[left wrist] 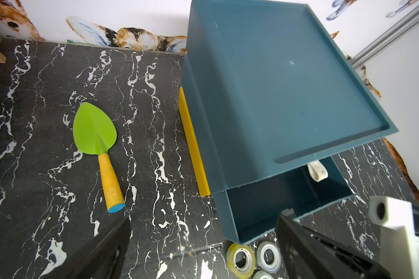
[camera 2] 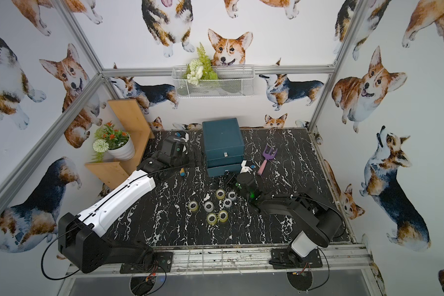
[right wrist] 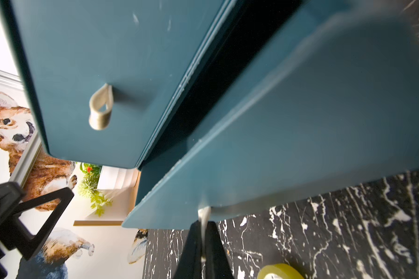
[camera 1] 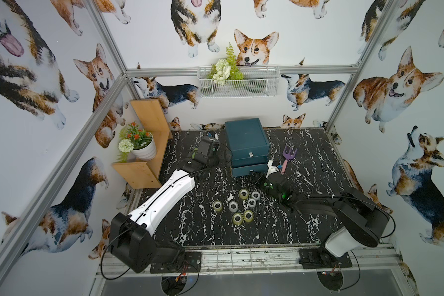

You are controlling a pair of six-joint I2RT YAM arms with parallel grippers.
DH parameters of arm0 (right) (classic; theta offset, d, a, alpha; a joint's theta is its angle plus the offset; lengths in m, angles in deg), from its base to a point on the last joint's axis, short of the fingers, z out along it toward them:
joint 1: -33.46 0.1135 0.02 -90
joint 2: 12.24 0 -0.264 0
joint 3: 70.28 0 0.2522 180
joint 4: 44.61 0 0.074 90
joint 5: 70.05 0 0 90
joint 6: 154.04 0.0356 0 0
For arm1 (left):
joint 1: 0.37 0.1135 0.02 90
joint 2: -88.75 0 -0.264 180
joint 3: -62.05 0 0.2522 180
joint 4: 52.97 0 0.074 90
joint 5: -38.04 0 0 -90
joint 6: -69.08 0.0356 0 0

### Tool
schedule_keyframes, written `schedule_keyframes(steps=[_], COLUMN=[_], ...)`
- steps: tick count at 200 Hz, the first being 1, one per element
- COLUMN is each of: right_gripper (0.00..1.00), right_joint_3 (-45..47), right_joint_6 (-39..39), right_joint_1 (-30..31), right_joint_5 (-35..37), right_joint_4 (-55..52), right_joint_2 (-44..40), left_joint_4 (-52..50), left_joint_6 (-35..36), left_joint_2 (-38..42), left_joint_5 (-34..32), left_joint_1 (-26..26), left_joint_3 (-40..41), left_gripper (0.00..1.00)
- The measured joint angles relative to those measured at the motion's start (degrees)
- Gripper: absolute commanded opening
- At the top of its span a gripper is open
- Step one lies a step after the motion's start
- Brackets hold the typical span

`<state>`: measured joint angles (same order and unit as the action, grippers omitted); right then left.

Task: Place the transparent tape into the drawer according to color
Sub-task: Open the drawer in the storage box.

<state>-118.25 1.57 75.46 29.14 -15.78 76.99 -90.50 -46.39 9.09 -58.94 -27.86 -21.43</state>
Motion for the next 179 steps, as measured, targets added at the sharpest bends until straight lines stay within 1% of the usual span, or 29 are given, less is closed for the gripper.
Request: schedule_keyframes(steps=[94,103,110,126,134,154,179], right_gripper=[0.0,0.06,0.13,0.39,0.48,0.57,0.58], right_joint_3=[5.1,5.2,5.2,5.2,5.2,5.7,7.6], right_joint_6=[0.3,0.3,0.3,0.3,0.2,-0.5,-2.3], right_joint_1=[1.9,2.0,2.0,2.3,2.3,3.0,4.3], right_joint_5=[0.5,0.6,0.6,0.7,0.4,-0.2,-0.2], right_joint_4=[-0.9,-0.9,-0.9,-0.9,-1.4,-2.8,-6.8], right_joint_2=[-3.5,-3.5,-3.6,-4.0,-4.5,-6.9,-12.2], left_joint_4=[0.0,0.0,0.0,0.0,0.0,-0.1,0.0], left_joint_6=[0.0,0.0,0.0,0.0,0.0,0.0,0.0], left_joint_2=[0.8,0.8,0.8,0.8,0.8,1.0,2.1], left_joint_5=[0.3,0.4,0.4,0.5,0.8,1.2,1.3], left_joint_1=[0.0,0.0,0.0,0.0,0.0,0.0,0.0], left_joint_3=[0.5,0.5,0.5,0.5,0.5,0.5,0.8], left_gripper=[0.99,0.99,0.99,0.99,0.99,0.99,0.99])
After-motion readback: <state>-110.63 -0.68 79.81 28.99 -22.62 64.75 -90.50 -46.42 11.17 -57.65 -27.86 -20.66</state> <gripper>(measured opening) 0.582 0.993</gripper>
